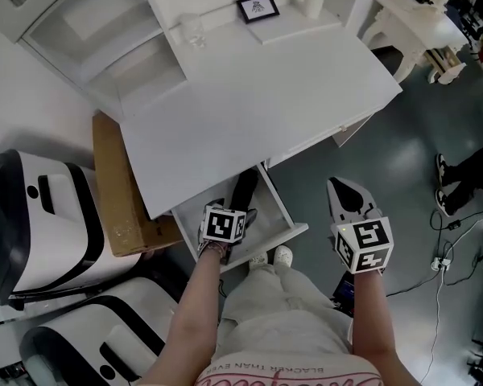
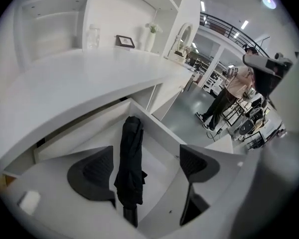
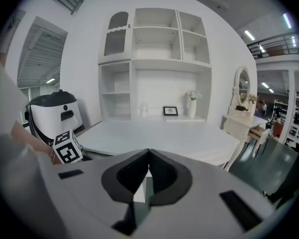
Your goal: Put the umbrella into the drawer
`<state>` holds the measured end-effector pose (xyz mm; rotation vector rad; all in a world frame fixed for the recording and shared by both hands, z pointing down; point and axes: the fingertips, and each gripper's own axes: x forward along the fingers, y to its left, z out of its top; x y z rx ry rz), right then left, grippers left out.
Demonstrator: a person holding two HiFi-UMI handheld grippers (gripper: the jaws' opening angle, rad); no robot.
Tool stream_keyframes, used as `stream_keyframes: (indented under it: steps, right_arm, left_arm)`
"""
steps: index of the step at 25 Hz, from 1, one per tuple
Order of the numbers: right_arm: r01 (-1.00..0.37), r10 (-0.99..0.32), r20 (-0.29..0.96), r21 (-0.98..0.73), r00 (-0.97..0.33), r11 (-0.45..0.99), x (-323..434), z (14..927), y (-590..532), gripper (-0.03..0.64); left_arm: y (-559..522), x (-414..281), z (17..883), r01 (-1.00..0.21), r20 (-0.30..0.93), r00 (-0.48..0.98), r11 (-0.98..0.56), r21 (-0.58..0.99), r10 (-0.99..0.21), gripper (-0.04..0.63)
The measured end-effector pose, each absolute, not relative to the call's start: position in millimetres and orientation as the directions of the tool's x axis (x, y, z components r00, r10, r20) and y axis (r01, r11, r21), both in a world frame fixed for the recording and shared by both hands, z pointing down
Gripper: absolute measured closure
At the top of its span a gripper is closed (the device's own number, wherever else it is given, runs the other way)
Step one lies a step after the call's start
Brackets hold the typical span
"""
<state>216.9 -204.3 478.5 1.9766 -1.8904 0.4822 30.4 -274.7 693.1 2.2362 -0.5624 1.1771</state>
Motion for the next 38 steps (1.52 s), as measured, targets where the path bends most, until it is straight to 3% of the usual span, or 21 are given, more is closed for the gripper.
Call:
stream_keyframes:
  steps: [7,15,22,38]
  right_arm:
    - [-0.999,-0.898,0.439,0.051,0.027,-0.005,216,451,-208,0.609]
    - [-0.998,-0.925,0.381,0.068,0.011,0.016,218,422,-203,0.609]
    - [-0.997,-0.943,0.334,0.073,-0.012,0.038,216,401,-209,0.609]
    - [-0.991,-0.966,0.245,0.073,-0.088,0.108,186,364,-239,0.609]
  left_arm:
    - [-287,24,660,-0.615,0.808,0.556,-0.751,0.241,-0.196,0.243]
    - [-292,16,624,-0.641,0.76,0.566,-0.751,0.161,-0.32,0.387]
    - [-303,7,586,-0.67,0.683,0.571,-0.739,0.067,-0.456,0.584]
    - [-335,2,464,-0.669,0.432,0.677,-0.743,0.024,-0.595,0.586]
